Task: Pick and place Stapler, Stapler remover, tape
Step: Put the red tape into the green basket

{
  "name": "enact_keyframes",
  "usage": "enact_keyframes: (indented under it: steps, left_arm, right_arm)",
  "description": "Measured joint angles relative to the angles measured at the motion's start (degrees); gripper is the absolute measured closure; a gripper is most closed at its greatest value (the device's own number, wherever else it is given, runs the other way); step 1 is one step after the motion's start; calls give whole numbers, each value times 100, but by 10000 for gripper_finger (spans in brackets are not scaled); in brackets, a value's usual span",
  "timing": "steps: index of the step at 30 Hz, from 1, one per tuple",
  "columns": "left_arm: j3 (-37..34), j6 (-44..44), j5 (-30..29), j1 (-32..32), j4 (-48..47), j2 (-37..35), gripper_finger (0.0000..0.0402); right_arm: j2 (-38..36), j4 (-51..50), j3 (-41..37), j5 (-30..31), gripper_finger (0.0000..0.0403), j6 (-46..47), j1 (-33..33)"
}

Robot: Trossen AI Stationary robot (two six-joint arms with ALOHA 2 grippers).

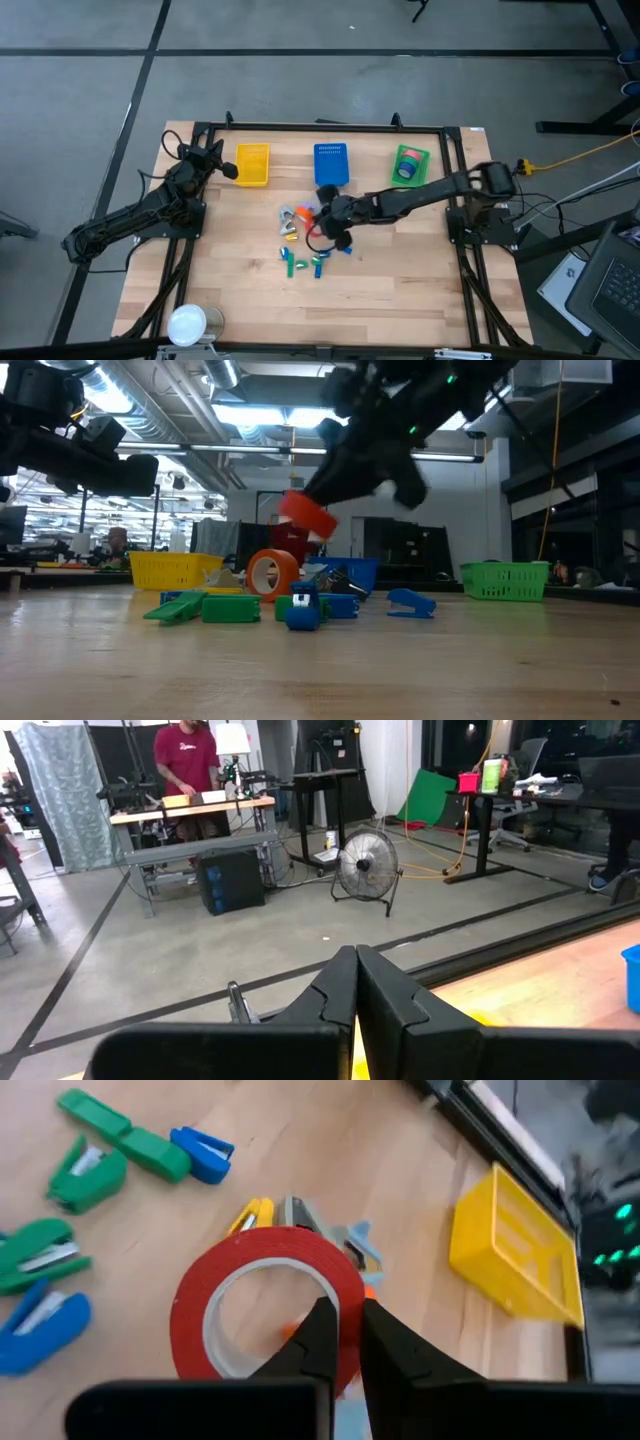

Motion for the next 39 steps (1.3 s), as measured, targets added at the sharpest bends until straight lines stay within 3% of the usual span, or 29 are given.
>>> enact_keyframes:
  steps: [7, 11, 18, 26, 31, 34, 39]
  left_arm:
    - [-2, 2, 2, -2, 0, 0, 400]
    - [0, 2, 0, -1, 5, -1, 400]
    - [-2, 0, 2, -2, 4, -1, 400]
    - [-1, 0, 0, 0, 6, -1, 400]
    - [-2, 2, 2, -2, 0, 0, 400]
    - [0, 2, 2, -2, 2, 0, 400]
    - [0, 2, 0, 0, 2, 0, 400]
  right_arm:
    - [-799, -1368, 0, 223, 379, 1328, 2]
    - [-1149, -2049, -17, 1425, 379, 1892, 123]
    - [-1568, -1936, -819, 3201, 379, 2617, 487]
    - [-1599, -1703, -1628, 4992, 379, 3711, 678]
    - [-1599, -2248, -1862, 6398, 379, 4374, 675]
    - [-1601, -2940, -1862, 6595, 379, 5147, 555]
    - [-1601, -4273, -1862, 6347, 379, 6941, 220]
